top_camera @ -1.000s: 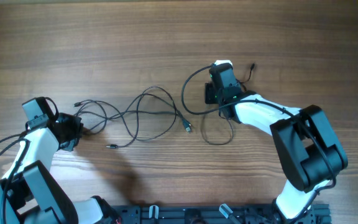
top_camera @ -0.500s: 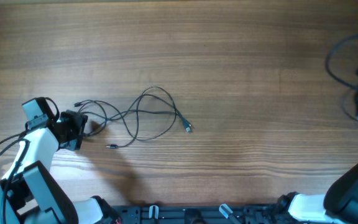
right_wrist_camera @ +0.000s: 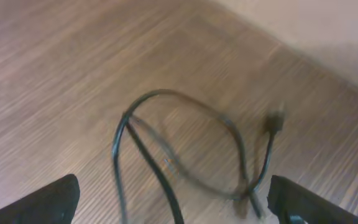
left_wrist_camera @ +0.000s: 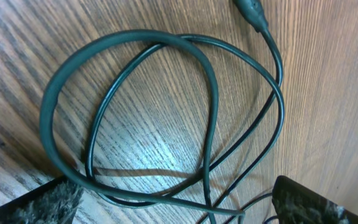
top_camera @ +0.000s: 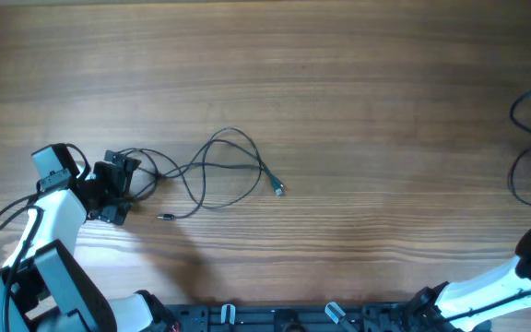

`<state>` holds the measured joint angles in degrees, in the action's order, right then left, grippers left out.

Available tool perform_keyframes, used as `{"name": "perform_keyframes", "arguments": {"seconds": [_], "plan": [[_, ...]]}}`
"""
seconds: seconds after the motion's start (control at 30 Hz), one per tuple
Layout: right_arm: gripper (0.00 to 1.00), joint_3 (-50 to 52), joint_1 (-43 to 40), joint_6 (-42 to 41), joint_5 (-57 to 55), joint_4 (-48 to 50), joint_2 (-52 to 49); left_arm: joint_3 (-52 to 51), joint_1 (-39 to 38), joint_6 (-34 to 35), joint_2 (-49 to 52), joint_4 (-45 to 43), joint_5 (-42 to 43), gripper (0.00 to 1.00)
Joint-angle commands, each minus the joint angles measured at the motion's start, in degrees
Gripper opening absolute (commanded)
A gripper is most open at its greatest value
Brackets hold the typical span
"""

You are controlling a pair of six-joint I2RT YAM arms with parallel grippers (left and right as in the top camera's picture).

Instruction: Untangle cables

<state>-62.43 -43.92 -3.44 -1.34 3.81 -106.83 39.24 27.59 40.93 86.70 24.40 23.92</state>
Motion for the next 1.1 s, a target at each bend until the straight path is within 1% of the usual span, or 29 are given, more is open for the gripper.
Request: {"name": "perform_keyframes", "arguments": {"seconds": [0.0,0.07,0.13,0.17,0.2,0.23,0.27,0.33,0.37,0.4,0.43,0.47,0.53,0.57,0.6,0.63,0.73,0.77,0.83,0.87,0.93,0.97,1.03,1.07], "plan": [[1.00,-4.6,0.5,-12.5,10.4,-5.7,10.4,-0.6,0.3,-4.5,0.3,-1.4,1.0,1.00],[1.00,-4.6,1.4,-15.7,19.7,-8.2,14.9,-0.6,0.2,-7.8,0.2,-2.8,5.4,1.00],[1.00,-4.6,3.9,-16.2,27.5,-10.0,17.9,-0.6,-0.2,-14.9,-0.2,-3.6,13.1,1.00],[1.00,-4.6,6.9,-16.2,30.3,-11.7,19.1,-0.6,-1.0,-19.0,-0.5,-3.9,17.1,0.96],[1.00,-4.6,9.4,-16.2,31.9,-13.3,19.3,-0.6,-2.0,-20.5,-0.8,-4.1,18.1,0.93],[1.00,-4.6,12.7,-16.2,33.3,-15.4,19.3,-0.6,-3.3,-21.3,-1.1,-4.3,18.3,0.88],[1.00,-4.6,15.8,-16.2,34.3,-17.6,19.3,-0.6,-4.7,-21.3,-1.3,-4.5,18.3,0.84],[1.00,-4.6,24.5,-16.2,34.4,-23.3,19.0,-0.6,-9.0,-21.3,-2.0,-5.2,18.5,0.82],[1.00,-4.6,30.3,-16.1,34.4,-25.7,18.5,-0.6,-12.0,-21.2,-2.4,-5.9,18.7,0.81],[1.00,-4.6,37.7,-16.1,33.4,-27.6,17.5,-0.6,-16.4,-21.2,-2.8,-7.6,18.7,0.80],[1.00,-4.6,42.2,-16.4,31.8,-28.5,16.8,-0.6,-19.8,-21.0,-2.8,-9.9,18.7,0.79],[1.00,-4.6,45.9,-18.6,30.0,-29.1,15.9,-0.6,-21.8,-21.0,-2.8,-11.8,18.7,0.75],[1.00,-4.6,51.3,-28.1,26.0,-31.1,13.9,-0.5,-24.2,-19.7,-3.0,-15.3,18.7,0.75],[1.00,-4.6,53.4,-33.1,25.9,-32.0,12.6,-0.5,-24.4,-18.3,-3.2,-17.0,18.7,0.75],[1.00,-4.6,55.5,-37.2,28.2,-32.6,11.1,0.1,-23.9,-17.7,-4.1,-18.0,18.7,0.77],[1.00,-4.6,57.5,-39.1,31.2,-32.2,9.7,0.9,-22.9,-17.8,-5.0,-18.0,18.6,0.79],[0.98,-4.6,64.6,-39.5,36.3,-28.3,5.4,4.1,-17.7,-17.6,-9.9,-18.0,16.4,0.84],[0.96,-4.6,67.1,-40.6,37.7,-26.0,4.1,4.5,-16.1,-16.2,-11.6,-18.0,14.4,0.88],[0.91,-4.6,72.9,-43.3,38.9,-19.1,1.4,4.6,-13.0,-11.6,-14.4,-17.4,10.2,1.00],[0.87,-4.6,75.8,-45.0,38.2,-16.1,0.3,4.6,-11.3,-9.9,-15.6,-16.1,8.1,1.00],[0.84,-4.6,81.2,-53.1,33.2,-11.0,-2.6,4.6,-9.0,-10.0,-16.5,-13.1,6.8,1.00],[0.78,-4.6,83.9,-57.3,28.5,-9.2,-4.2,4.6,-8.0,-10.0,-16.5,-11.1,6.6,1.00],[0.73,-4.6,87.5,-59.3,22.6,-3.7,-7.6,4.6,-6.7,-10.0,-16.5,-8.1,6.6,1.00],[0.72,-4.6,88.6,-59.4,22.6,-0.1,-9.2,4.6,-6.3,-10.0,-16.5,-6.8,6.6,1.00]]}}
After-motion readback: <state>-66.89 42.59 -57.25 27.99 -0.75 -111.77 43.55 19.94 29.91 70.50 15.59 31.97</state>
